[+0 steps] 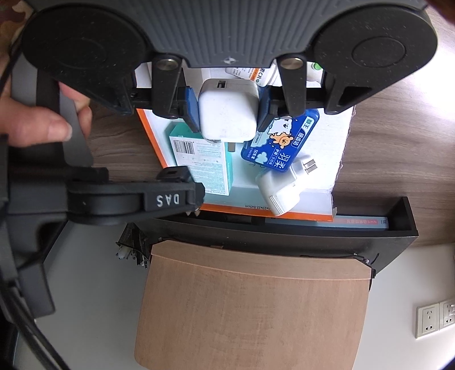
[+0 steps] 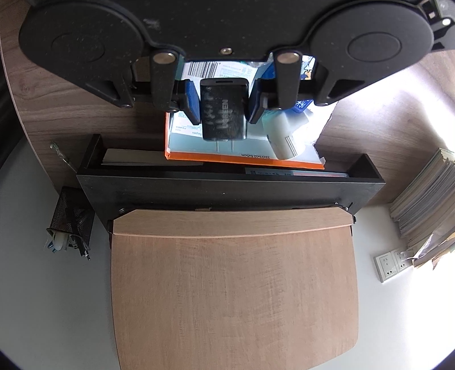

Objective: Organize rigid objects
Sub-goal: 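Lower the black UGREEN charger into the white box and open the right gripper, then lower the white cube charger into the white box and open the left gripper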

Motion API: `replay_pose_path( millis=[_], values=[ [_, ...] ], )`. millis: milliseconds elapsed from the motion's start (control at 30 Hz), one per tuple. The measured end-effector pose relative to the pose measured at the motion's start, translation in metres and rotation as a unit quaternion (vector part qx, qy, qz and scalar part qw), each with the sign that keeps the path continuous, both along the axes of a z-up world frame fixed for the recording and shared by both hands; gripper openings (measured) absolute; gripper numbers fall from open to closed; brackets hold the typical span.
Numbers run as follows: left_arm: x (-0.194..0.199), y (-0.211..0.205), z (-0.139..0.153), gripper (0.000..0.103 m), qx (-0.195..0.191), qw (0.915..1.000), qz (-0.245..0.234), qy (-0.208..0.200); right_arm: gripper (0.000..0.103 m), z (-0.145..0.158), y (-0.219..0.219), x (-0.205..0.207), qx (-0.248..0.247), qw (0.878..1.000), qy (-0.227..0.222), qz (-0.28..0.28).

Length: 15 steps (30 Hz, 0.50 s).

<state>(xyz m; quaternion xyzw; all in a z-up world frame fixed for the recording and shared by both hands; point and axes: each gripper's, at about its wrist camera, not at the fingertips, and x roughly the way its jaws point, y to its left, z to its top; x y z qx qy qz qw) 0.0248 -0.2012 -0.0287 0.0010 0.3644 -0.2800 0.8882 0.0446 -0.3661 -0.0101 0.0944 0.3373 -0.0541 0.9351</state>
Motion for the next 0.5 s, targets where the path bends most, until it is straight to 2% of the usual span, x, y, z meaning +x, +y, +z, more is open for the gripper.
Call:
replay_pose_path(
  millis=[167, 333, 367, 433, 500],
  values=[
    [-0.001, -0.001, -0.001, 0.042, 0.001, 1.0, -0.002, 0.005, 0.048, 0.004, -0.008, -0.008, 0.01, 1.0, -0.011, -0.011],
    [-0.003, -0.005, 0.0, 0.042, -0.006, 1.0, -0.006, 0.004, 0.054, 0.011, -0.009, -0.027, 0.001, 1.0, -0.024, -0.017],
    [-0.004, -0.006, 0.001, 0.046, -0.004, 1.0, -0.007, 0.002, 0.055, 0.013, -0.01, -0.032, 0.0, 0.999, -0.026, -0.019],
    [-0.008, -0.007, 0.004, 0.047, -0.003, 0.9999, -0.012, -0.006, 0.059, 0.018, -0.01, -0.044, 0.0, 0.999, -0.03, -0.023],
    [-0.013, -0.007, 0.009, 0.059, 0.004, 0.9998, -0.014, -0.011, 0.067, 0.022, -0.009, -0.057, -0.004, 0.999, -0.032, -0.033]
  ],
)
